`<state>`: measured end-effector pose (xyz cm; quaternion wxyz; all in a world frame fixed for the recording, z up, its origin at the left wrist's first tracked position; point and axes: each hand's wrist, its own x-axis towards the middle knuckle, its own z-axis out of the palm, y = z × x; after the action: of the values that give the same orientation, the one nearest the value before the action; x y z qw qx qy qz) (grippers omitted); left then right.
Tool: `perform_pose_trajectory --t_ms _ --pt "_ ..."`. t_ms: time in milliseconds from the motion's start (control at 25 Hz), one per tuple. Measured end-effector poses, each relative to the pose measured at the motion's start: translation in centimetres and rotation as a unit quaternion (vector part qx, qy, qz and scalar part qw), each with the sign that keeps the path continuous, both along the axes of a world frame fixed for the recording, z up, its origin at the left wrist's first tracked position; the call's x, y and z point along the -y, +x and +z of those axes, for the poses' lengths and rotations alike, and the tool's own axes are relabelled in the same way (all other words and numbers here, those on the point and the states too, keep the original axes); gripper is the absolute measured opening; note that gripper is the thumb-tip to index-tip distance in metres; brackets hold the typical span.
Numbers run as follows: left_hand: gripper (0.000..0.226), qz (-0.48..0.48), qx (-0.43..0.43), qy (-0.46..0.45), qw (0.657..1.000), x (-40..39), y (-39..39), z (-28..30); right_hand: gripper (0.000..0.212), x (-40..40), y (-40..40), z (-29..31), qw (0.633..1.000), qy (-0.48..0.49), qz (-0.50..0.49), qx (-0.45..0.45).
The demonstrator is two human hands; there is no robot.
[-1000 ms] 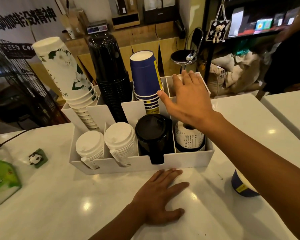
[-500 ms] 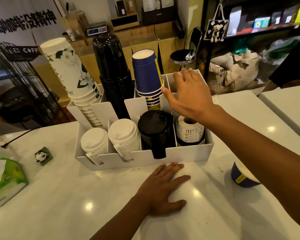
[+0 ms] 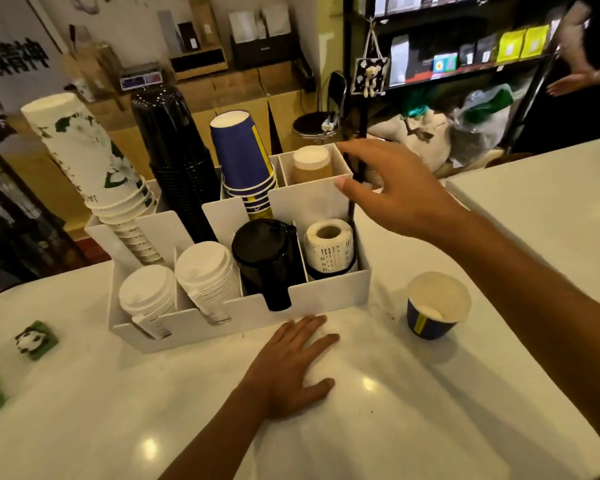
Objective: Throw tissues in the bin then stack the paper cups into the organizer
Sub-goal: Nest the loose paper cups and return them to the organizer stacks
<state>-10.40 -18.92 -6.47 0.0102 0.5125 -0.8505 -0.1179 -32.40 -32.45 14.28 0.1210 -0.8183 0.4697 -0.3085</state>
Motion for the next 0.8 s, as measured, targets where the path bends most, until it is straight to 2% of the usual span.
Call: perform_pose_trajectory --t_ms 200,400,520,640,720,800 --pt "0.073 -0.012 0.014 -0.004 1.000 0.3 0.2 -0.6 0.068 -7.9 -7.6 -4.4 0.983 0.118 -0.134 -0.027" --pt "0.072 -0.013 0.010 -0.012 1.000 0.4 0.4 -0.7 0.093 -10.0 -9.0 -8.3 0.962 0.206 -0.096 -0.151" --pt "0.071 -0.009 0.011 -0.015 1.000 0.0 0.2 -0.5 0.092 -9.1 -9.5 -9.0 0.953 0.231 -0.091 -0.173" --pt "0.071 -0.001 0.011 -0.012 1.000 -0.1 0.2 -0.4 0.084 -8.9 -10.0 -8.9 0.958 0.250 -0.086 -0.110" --pt "0.071 0.002 0.011 -0.014 1.000 -0.2 0.2 -0.4 0.077 -9.9 -10.2 -8.2 0.959 0.274 -0.074 0.005" --pt "0.071 0.010 0.010 -0.011 1.000 -0.4 0.1 -0.4 0.064 -11.7 -10.2 -7.4 0.940 0.303 -0.054 0.144"
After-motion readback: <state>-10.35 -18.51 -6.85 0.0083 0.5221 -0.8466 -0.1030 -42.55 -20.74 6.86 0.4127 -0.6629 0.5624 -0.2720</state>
